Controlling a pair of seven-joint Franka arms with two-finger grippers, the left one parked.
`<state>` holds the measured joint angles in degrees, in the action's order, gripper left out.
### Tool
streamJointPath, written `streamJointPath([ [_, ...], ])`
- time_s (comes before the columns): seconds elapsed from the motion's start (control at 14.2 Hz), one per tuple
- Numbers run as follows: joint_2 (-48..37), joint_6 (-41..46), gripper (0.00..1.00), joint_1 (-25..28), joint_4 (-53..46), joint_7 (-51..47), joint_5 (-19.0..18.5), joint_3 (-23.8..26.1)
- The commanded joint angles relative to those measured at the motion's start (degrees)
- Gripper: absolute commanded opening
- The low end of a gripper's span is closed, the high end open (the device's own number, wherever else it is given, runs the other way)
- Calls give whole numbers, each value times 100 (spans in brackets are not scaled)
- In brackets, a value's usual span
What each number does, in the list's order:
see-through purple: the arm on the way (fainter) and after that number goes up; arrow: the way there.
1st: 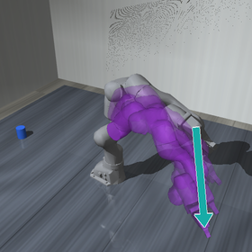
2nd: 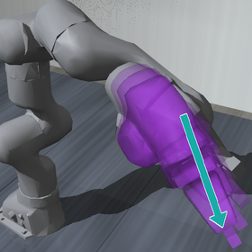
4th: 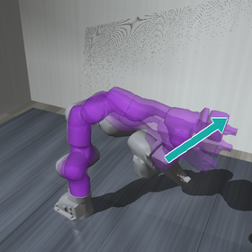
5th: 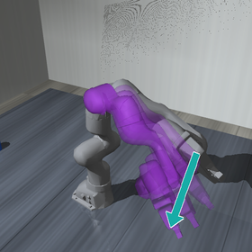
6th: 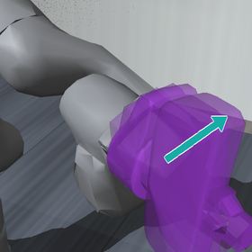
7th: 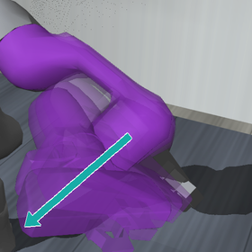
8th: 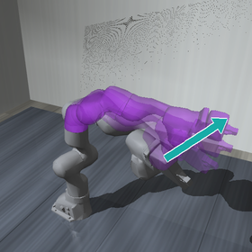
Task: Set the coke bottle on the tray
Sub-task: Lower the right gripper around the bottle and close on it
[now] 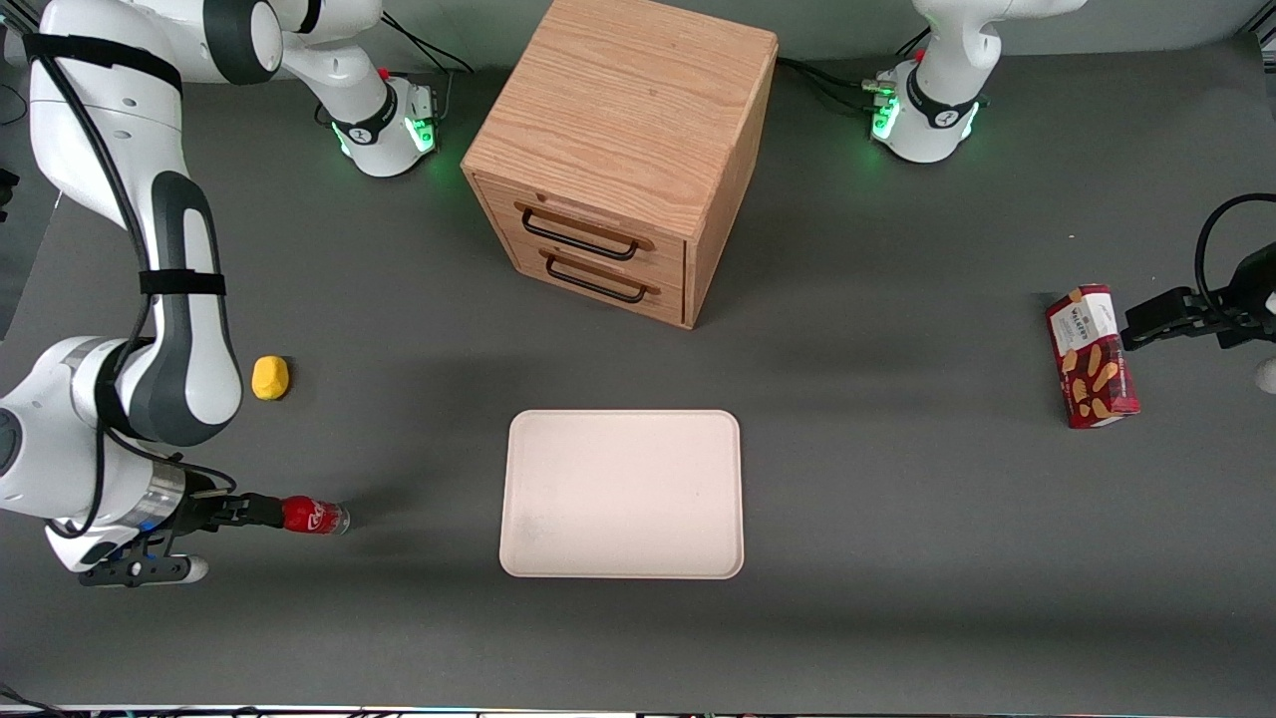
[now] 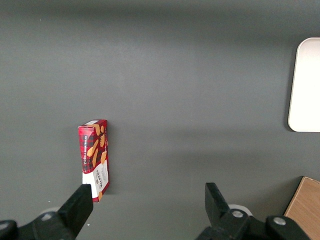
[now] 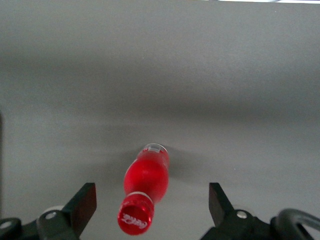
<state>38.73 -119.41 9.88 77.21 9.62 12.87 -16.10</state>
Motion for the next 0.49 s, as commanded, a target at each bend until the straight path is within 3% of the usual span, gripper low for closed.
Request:
streamJointPath([
  [0.0, -50, -319, 99, 84, 276, -65, 155, -17],
  [0.42, -216, -399, 97, 128, 689, -65, 137, 54],
])
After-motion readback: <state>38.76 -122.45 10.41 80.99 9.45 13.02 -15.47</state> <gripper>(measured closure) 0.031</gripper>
